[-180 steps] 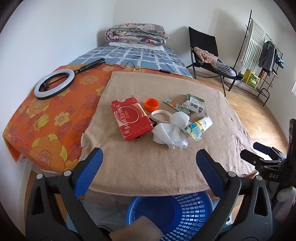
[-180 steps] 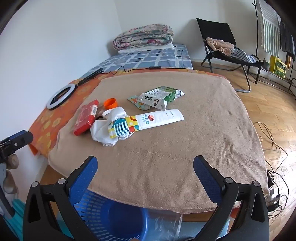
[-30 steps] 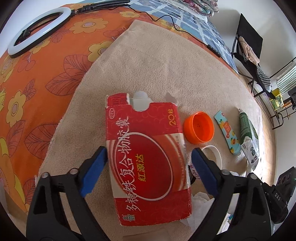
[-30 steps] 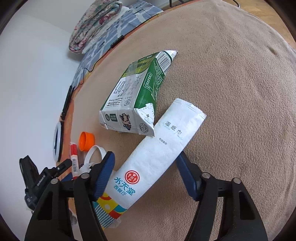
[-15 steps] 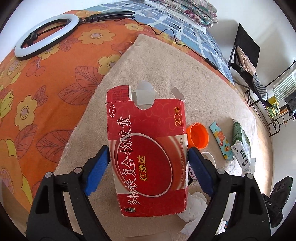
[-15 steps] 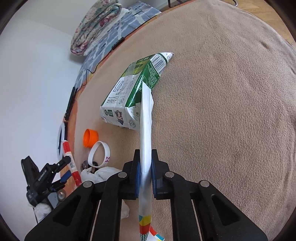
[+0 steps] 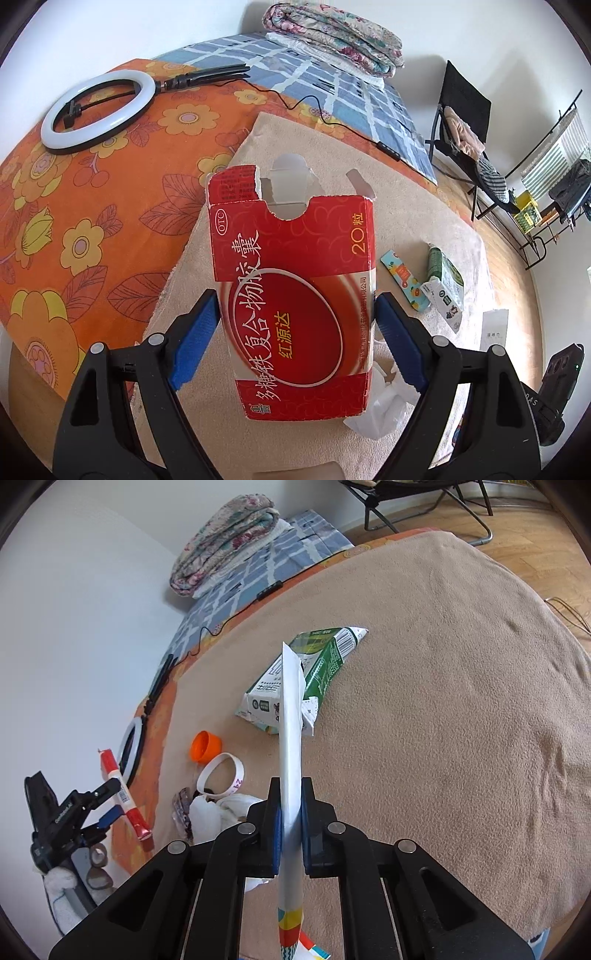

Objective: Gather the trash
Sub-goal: 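Carry both held items to the blue basket and open both tools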

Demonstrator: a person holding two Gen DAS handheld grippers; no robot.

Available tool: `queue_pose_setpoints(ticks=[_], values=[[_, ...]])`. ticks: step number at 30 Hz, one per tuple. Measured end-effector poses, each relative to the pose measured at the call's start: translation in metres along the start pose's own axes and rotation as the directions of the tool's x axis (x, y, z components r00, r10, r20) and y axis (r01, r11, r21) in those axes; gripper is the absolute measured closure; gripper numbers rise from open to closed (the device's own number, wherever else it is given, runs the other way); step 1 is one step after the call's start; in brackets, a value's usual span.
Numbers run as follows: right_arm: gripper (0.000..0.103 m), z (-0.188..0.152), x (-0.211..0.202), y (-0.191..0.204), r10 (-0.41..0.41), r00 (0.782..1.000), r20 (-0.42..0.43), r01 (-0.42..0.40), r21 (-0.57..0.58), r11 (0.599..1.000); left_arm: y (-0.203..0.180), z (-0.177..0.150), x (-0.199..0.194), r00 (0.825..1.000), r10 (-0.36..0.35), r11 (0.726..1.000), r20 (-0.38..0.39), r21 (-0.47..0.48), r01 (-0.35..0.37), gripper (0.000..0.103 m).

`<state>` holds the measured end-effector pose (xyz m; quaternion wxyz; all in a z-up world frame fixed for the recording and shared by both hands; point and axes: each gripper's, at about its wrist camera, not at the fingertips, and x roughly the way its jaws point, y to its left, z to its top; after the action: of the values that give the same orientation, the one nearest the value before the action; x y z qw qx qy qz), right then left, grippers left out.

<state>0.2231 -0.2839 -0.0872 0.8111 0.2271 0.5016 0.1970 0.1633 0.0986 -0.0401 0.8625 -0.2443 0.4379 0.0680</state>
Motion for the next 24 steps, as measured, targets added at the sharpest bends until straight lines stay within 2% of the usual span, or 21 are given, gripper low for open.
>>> queue_pose_setpoints(ticks=[7, 12, 17, 24], values=[[0.096, -0.013, -0.018, 0.019, 0.013, 1.0, 0.006, -0.012, -0.099, 0.995, -0.023, -0.027, -0.03, 0.999, -0.041, 0.994, 0.005, 0.105, 0.04, 0.016], [0.096, -0.035, -0.032, 0.029, 0.011, 1.0, -0.005, -0.012, -0.181, 0.983, -0.037, -0.056, -0.051, 0.997, -0.074, 0.984, 0.001, 0.163, 0.073, 0.016], [0.096, -0.066, -0.043, 0.037, 0.036, 0.997, -0.062, -0.049, -0.231, 0.972, -0.046, -0.093, -0.07, 0.996, -0.094, 0.973, -0.01, 0.212, 0.094, 0.016], [0.096, -0.12, -0.058, 0.053, 0.025, 0.99, -0.137, -0.073, -0.358, 0.931, -0.042, -0.152, -0.077, 0.993, -0.097, 0.963, -0.068, 0.244, 0.111, 0.016]])
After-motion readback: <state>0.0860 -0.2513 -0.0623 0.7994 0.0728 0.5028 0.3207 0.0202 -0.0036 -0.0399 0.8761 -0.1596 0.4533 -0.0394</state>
